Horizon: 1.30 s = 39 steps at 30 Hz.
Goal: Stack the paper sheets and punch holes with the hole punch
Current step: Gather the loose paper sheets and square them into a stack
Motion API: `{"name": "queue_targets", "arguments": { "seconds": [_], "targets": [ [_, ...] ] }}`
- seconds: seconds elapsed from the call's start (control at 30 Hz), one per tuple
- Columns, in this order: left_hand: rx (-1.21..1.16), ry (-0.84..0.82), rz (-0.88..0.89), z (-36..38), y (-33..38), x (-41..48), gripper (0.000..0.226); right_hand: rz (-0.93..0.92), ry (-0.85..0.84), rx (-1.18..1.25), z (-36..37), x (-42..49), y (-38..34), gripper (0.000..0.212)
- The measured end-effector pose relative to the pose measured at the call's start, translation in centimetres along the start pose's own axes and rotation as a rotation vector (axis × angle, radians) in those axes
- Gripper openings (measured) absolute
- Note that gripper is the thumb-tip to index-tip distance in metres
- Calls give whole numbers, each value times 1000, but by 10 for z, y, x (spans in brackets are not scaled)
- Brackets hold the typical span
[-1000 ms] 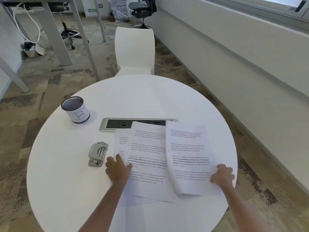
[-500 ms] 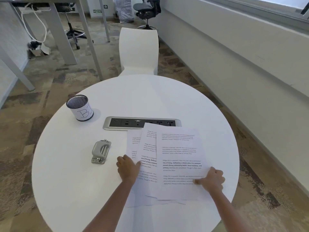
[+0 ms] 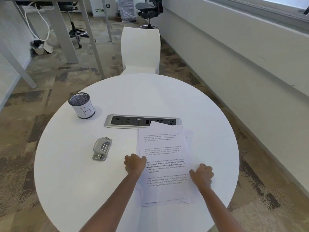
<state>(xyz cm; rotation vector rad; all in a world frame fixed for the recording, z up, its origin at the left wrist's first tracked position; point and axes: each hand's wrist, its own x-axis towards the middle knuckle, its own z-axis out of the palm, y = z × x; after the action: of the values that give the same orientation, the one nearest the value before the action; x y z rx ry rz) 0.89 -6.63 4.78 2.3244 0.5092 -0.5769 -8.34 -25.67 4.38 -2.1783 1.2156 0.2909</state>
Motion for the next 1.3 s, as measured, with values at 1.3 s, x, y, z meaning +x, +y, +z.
{"name": "queue_targets", "arguments": {
  "seconds": [1.3],
  "targets": [
    [-1135,-868,-23,24,21,-17,43,-30,-128,48,2,11,-11,64]
  ]
}}
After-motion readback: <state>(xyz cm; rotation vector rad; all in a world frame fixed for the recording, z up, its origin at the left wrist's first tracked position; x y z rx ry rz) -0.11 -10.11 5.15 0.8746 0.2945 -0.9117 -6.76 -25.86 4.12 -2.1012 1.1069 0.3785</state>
